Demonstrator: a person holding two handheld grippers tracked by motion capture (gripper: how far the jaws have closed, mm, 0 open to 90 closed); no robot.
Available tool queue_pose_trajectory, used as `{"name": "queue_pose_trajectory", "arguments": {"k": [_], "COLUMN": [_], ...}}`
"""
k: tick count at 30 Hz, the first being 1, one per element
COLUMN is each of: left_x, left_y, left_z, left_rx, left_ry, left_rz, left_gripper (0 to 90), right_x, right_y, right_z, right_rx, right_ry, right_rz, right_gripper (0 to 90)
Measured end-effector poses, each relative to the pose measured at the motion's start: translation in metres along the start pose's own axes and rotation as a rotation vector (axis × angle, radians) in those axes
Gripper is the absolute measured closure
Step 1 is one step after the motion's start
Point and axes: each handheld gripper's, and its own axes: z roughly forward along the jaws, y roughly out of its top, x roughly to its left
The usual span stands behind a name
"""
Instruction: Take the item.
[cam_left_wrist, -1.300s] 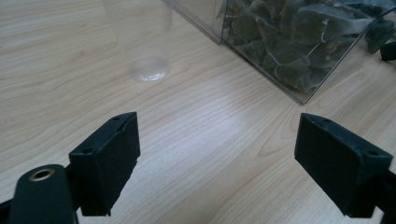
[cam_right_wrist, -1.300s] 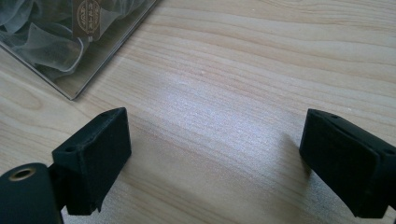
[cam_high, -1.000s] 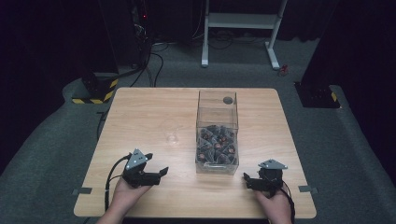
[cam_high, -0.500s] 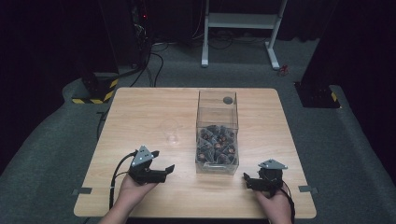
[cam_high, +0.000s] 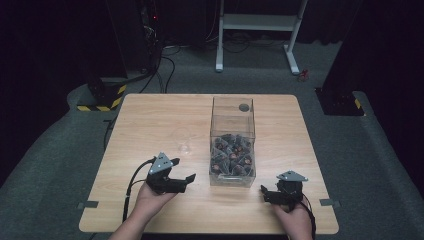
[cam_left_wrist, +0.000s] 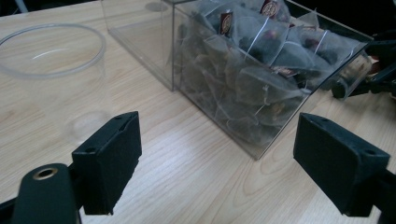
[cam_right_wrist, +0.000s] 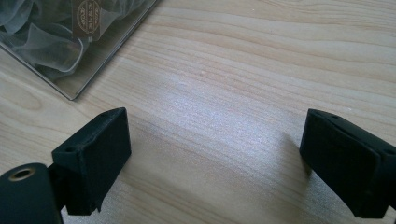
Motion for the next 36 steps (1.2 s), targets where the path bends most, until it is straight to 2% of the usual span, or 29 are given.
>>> {"name": "queue_pose_trajectory", "arguments": {"k": [16, 23, 25, 36], "left_x": [-0.006, -0.009, -0.009, -0.012], "left_y": [0.019, 0.028, 0.03, 0.042], "left_z": [0.015, 0.022, 0.024, 0.036], "left_rx": [-0.03, -0.034, -0.043, -0.037], "left_ry": [-0.05, -0.066, -0.071, -0.097], "left_rz": [-0.001, 0.014, 0.005, 0.017], "left_gripper": [17.1, 17.2, 17.7, 19.0], "right_x": [0.0, 0.0, 0.0, 0.0], "right_y": [0.0, 0.0, 0.0, 0.0], "right_z": [0.0, 0.0, 0.0, 0.0], "right_rx": [-0.001, -0.001, -0.001, -0.001], "right_ry": [0.0, 0.0, -0.001, 0.0], "right_rz": [-0.003, -0.004, -0.004, -0.003], "right_gripper": [8.6, 8.7, 8.7, 8.6]}}
